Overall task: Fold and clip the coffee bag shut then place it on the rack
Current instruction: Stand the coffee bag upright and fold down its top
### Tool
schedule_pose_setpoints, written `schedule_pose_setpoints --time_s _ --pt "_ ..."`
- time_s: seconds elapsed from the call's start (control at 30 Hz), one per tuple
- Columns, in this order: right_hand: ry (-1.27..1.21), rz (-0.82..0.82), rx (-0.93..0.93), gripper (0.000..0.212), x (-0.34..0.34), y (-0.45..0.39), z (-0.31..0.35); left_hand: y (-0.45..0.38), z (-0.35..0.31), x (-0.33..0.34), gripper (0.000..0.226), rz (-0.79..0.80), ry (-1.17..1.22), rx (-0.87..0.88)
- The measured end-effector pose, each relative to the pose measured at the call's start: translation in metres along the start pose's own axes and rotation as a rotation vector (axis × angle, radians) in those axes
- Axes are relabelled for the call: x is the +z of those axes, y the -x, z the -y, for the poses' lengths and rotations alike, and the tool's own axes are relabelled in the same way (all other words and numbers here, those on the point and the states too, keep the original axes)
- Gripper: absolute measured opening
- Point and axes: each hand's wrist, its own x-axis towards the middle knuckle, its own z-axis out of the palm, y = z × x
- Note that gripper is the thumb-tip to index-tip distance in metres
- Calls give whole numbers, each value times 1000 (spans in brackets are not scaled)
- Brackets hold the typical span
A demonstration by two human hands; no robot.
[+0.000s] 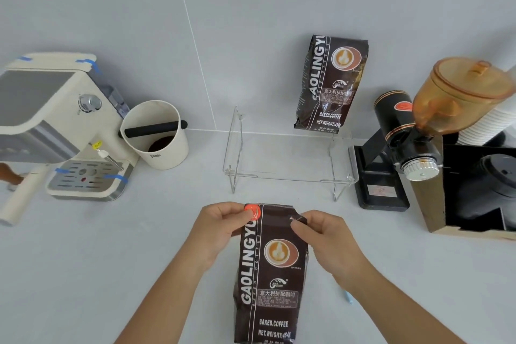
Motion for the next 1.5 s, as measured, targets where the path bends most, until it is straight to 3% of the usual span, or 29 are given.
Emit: schedule_pose_setpoints --time_s 0.23,0.47,0.77,1.07,1.23,1.4,1.5 --pt "52 -14 -171 14 3 44 28 43 -18 -5 14 26 9 223" --pt "145 -85 -277 18 -7 68 40 66 -31 10 19 25 14 333" --pt "145 -166 -216 11 -14 77 32 75 -28 25 22 35 -67 324" --pt "219 -119 -265 37 -13 82 47 81 -27 19 12 2 -198 365" --pt "256 -103 -297 38 -1 71 49 77 -28 15 14 -35 -261 349" --pt "345 -147 -323 42 0 72 51 77 -29 14 53 -13 -274 343" --pt "428 -137 -333 34 -2 73 53 75 -29 14 44 16 -342 386"
